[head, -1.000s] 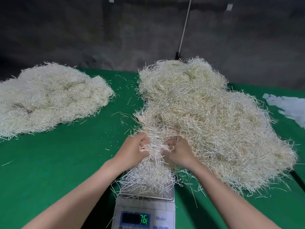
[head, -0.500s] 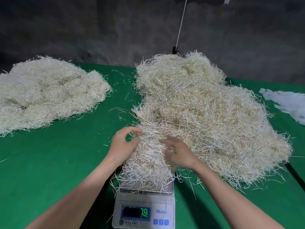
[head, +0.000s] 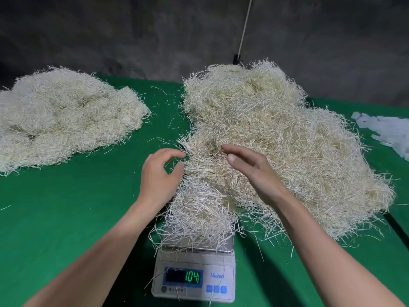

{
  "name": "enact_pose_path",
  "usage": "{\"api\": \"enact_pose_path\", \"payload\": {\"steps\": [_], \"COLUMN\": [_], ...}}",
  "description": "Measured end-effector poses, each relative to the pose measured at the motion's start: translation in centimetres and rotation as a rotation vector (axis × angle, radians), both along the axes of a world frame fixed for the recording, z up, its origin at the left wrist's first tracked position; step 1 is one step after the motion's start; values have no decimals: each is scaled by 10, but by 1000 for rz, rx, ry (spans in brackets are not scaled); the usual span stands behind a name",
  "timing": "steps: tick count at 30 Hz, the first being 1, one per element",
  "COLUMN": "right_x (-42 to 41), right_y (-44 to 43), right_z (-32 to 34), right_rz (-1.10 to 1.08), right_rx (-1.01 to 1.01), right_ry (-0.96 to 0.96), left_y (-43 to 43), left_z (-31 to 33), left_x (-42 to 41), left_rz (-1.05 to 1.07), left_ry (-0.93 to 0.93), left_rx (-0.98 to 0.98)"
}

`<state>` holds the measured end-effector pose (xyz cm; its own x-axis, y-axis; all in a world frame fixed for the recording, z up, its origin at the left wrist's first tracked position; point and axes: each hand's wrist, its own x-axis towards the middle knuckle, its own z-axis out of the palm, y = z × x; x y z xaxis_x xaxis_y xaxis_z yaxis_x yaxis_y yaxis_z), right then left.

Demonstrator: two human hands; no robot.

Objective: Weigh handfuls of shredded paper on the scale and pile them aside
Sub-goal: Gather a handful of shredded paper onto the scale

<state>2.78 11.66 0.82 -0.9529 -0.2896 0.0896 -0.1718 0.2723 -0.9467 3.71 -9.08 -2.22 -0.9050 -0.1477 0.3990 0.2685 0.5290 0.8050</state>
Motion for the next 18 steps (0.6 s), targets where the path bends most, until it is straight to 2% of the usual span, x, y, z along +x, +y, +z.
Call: {"api": "enact_pose_path", "payload": {"steps": [4, 13, 18], "right_x": [5, 2, 2], "right_y": [-2, 2, 1], "right_z": [2, 8, 2], "right_rz": [-3, -85, -56], "right_rx": [182, 101, 155], "right_ry": [71, 181, 180], "left_y": [2, 4, 7], "left_z": [1, 5, 5], "left_x": [0, 1, 0], "left_rz": [-19, -14, -22], "left_ry": [-11, -31, -27], "left_rx": [22, 59, 52]}}
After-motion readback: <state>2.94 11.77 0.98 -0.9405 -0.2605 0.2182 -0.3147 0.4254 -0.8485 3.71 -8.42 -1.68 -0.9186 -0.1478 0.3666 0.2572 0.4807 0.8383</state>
